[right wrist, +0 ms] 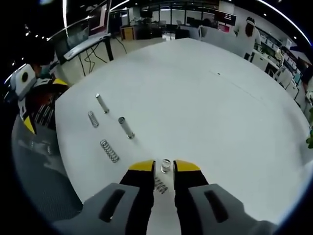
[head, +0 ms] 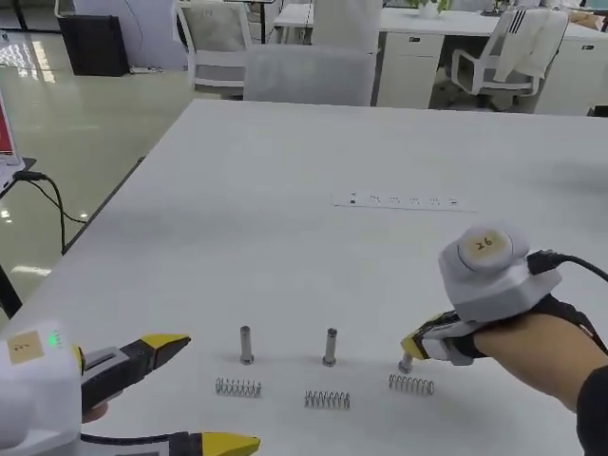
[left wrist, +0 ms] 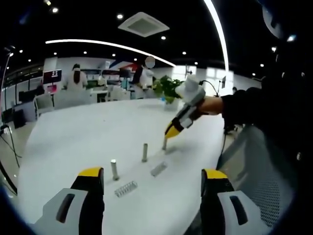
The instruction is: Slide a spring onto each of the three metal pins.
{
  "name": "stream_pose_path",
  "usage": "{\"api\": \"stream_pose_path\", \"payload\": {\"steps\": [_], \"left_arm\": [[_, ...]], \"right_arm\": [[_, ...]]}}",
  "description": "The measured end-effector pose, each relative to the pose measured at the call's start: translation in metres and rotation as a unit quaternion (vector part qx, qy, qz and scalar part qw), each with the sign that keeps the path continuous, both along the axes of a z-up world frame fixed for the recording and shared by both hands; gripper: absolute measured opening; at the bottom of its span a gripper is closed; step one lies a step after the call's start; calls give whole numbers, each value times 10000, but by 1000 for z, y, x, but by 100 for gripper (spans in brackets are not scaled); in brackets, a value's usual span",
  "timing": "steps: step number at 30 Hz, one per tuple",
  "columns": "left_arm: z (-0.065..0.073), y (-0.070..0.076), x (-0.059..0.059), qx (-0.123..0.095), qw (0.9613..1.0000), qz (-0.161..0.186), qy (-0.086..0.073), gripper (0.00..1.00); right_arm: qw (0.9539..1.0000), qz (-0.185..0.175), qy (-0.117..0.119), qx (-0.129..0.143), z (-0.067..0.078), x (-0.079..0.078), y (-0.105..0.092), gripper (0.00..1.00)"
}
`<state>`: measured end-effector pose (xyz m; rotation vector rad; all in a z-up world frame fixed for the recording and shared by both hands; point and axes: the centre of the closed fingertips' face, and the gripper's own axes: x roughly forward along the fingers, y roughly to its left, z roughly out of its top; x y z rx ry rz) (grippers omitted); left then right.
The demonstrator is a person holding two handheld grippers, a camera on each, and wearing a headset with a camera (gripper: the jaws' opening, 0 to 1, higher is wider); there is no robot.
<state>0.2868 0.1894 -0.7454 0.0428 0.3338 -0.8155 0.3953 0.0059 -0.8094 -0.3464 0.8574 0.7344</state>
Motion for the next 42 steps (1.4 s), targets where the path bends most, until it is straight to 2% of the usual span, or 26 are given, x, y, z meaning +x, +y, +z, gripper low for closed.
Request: {"api": "stream_pose_path", "payload": {"steps": [7,10,11,14,15,18,24,27,36,39,42], "left_arm": [[-1,-2,-1,24,10000,-54,25,78],[-2,-2,0,31,10000,-64,49,78],[-3,-2,1,40,10000,-72,56,78],[-3,-5,1,44,9999,-110,66,77],[-3,-6,1,49,9999,-123,70,77],[-2,-8,0,72,9998,-166,76,77],[1,-7,-2,91,9998,-179,67,75],[2,-7,-2,82,9998,-168,59,75],[5,-8,-5,70,9998,-155,41,74],[6,-8,-5,67,9998,-160,32,73],[8,-9,-5,58,9998,-173,12,73]], "right_arm": [[9999,33,1,159,-3,-10,-19,14],[9994,306,102,139,-12,-19,-25,14],[9986,499,119,129,-15,-23,-24,14],[9970,743,178,127,-23,-29,-21,14],[9967,784,189,79,-26,-30,-21,14],[9923,1217,123,-202,-36,-31,-19,14],[9897,1383,108,-346,-41,-25,-14,13],[9867,1537,146,-501,-45,-24,-12,13],[9802,1805,296,-758,-52,-29,-13,11],[9771,1905,293,-895,-55,-32,-14,10],[9764,1933,267,-930,-55,-32,-15,8]]}}
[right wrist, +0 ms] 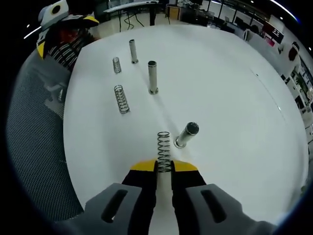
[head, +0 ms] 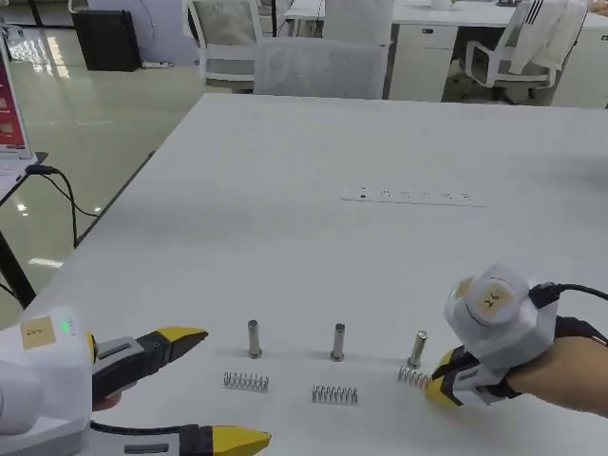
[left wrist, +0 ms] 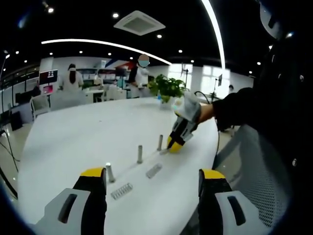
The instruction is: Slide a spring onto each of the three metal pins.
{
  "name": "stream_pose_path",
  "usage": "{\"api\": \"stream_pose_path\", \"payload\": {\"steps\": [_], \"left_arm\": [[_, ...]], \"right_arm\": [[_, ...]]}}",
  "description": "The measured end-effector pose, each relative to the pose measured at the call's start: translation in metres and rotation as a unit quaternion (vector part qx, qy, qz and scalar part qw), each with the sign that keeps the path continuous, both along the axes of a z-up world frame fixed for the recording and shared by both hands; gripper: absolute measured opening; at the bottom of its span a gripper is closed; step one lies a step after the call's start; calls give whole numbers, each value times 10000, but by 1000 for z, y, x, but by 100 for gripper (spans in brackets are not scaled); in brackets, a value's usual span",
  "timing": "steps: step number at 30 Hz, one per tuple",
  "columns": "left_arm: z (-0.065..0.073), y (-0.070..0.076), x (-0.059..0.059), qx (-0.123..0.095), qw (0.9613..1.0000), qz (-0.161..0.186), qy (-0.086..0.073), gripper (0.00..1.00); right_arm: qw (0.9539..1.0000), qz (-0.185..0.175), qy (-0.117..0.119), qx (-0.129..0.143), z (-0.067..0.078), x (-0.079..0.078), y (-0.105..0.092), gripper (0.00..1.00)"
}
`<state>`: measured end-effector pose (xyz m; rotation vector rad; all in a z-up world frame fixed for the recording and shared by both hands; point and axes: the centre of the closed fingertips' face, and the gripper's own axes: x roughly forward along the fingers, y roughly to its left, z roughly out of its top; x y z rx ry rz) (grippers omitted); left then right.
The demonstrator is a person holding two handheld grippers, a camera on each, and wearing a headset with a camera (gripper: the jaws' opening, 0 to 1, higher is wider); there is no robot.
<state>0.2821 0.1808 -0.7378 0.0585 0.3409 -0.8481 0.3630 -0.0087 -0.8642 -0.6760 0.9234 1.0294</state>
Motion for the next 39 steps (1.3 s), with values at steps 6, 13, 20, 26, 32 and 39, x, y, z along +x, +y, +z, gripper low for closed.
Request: {"api": "stream_pose_path", "payload": {"steps": [6,13,20,26,32,39], "left_arm": [[7,-5,0,-1,9999,-105,-70,72],[15,-14,1,-11,9994,-310,-141,69],[23,-28,5,-7,9979,-619,-214,64],[29,-43,8,48,9947,-998,-247,56],[28,-59,8,75,9916,-1279,-201,50],[22,-76,4,71,9885,-1511,-83,45]], "right_arm": [[10000,60,27,2,6,-9,0,7],[9997,83,80,206,29,-23,1,7],[9982,371,65,465,63,-38,12,7],[9953,658,-48,712,86,-50,36,7],[9910,1023,-84,856,104,-63,58,7],[9865,1353,-116,918,119,-79,75,7]]}}
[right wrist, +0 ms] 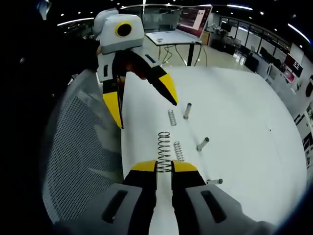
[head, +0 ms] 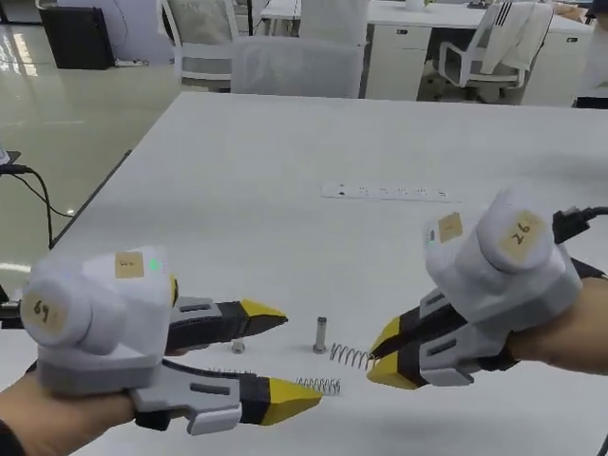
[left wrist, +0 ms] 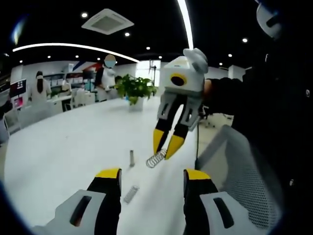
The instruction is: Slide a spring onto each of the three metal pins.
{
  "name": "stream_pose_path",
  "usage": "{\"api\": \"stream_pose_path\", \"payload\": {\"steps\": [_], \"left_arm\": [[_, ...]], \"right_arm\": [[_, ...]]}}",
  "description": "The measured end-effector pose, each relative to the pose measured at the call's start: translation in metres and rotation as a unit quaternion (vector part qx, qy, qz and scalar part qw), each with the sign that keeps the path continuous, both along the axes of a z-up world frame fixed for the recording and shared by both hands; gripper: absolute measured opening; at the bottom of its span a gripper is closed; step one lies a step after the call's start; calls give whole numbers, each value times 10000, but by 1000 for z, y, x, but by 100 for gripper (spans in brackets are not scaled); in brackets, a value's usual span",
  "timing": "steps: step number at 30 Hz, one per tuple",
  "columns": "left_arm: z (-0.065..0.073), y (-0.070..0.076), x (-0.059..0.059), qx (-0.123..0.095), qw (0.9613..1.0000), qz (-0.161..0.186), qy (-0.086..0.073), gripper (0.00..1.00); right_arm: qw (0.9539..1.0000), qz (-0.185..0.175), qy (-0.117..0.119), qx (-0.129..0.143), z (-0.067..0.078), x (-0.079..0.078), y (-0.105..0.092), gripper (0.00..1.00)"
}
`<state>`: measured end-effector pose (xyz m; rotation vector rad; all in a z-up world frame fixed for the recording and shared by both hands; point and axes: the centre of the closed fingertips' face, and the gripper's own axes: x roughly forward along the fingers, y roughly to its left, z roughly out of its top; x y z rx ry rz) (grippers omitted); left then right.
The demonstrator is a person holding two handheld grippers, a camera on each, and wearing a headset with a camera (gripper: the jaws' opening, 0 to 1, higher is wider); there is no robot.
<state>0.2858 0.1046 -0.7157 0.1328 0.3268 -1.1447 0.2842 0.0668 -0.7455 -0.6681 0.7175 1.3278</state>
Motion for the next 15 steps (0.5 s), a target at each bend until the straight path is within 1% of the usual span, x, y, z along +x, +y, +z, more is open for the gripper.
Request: {"api": "stream_pose_path", "payload": {"steps": [2,4,5,7,9,11,14,15], "left_arm": [[2,-6,0,-42,10000,-2,7,46],[7,-12,-1,-168,9999,-17,-18,46],[7,-13,-1,-205,9998,-26,-1,45],[6,-18,-4,-244,9997,-76,37,44],[3,-23,-9,-225,9996,-127,65,44],[1,-26,-13,-229,9996,-166,93,43],[-1,-28,-16,-265,9995,-158,103,42],[-3,-29,-18,-321,9993,-120,111,41]], "right_arm": [[10000,40,-9,-21,0,-3,1,7],[10000,67,-4,-46,1,-6,0,7],[10000,77,7,-47,2,-8,0,7],[10000,70,2,-43,4,-10,-3,7],[9999,112,40,-69,5,-13,-5,7],[9998,144,29,-123,4,-15,-8,7],[9997,161,31,-165,4,-17,-10,7],[9997,175,33,-167,5,-18,-11,7]]}}
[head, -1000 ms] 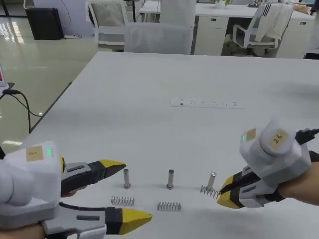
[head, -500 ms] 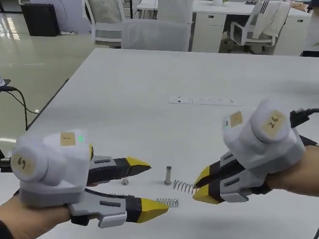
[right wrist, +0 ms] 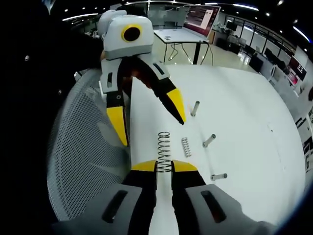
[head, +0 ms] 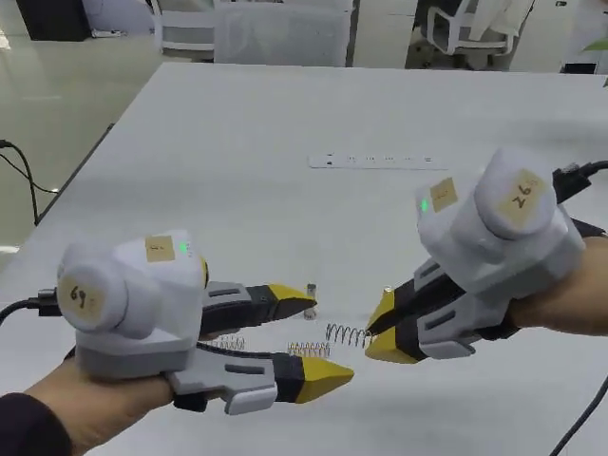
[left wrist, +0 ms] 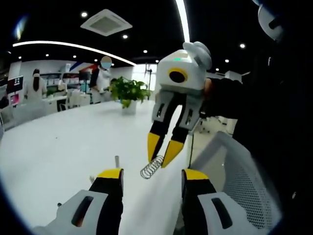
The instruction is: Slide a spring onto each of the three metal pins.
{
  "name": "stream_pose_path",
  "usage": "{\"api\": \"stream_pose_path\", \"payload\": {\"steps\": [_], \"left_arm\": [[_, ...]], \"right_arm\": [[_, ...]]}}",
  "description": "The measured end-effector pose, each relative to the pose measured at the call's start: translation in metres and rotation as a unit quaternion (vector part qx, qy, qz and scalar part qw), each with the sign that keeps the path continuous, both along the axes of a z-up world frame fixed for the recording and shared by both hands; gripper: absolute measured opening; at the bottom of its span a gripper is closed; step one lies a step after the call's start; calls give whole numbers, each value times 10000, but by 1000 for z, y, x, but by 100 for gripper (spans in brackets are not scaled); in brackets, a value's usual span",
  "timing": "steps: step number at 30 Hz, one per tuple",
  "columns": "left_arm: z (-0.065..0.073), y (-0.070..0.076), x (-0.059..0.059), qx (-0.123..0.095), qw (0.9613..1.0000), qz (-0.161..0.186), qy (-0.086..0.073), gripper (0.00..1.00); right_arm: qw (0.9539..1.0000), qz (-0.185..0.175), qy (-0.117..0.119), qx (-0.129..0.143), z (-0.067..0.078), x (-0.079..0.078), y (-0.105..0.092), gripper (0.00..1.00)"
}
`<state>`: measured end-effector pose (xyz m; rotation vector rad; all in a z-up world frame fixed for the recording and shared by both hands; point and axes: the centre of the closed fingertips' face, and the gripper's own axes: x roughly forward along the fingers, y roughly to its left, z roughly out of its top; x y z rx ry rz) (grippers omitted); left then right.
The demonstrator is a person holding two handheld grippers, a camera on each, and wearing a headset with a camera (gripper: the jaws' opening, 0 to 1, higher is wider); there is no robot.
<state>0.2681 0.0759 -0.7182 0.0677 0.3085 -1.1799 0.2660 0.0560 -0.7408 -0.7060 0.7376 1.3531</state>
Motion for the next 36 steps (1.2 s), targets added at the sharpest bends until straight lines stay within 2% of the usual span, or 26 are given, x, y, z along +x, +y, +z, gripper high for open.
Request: {"api": "stream_pose_path", "payload": {"steps": [2,7,12,16,26,30,36], "left_arm": [[-2,-1,-3,-54,10000,9,65,41],[-6,-2,-9,-11,9999,-11,102,39],[-3,-6,-14,-85,9999,-54,29,35],[-1,-8,-20,-106,9998,-142,-36,26],[0,-14,-35,-56,9990,-403,-196,9],[-1,-15,-38,-20,9987,-465,-211,5],[-2,-17,-44,15,9978,-634,-182,4]], "right_arm": [[10000,34,9,-4,1,-3,0,7],[9999,150,5,-27,4,-10,-1,7],[9995,289,-13,-90,5,-20,0,7],[9992,367,-65,-138,6,-24,-2,7],[9969,705,-175,-305,8,-38,-1,7],[9962,784,-208,-323,9,-44,-2,7],[9951,860,-278,-392,11,-49,-5,7]]}}
